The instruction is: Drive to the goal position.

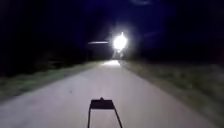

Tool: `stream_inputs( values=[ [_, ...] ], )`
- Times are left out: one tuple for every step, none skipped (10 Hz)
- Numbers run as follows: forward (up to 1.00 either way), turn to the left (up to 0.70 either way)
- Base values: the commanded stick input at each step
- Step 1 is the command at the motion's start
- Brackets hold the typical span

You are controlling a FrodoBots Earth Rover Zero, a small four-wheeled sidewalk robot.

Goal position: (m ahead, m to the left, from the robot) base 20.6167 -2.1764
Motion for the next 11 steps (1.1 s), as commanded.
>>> stream_inputs(
  values=[
    [1.0,0.0],
    [1.0,0.0],
    [1.0,0.0],
    [1.0,-0.02],
    [1.0,-0.02],
    [1.0,-0.02],
    [1.0,-0.02],
    [1.0,-0.02],
    [1.0,-0.03],
    [1.0,-0.03],
    [1.0,-0.03]
  ],
)
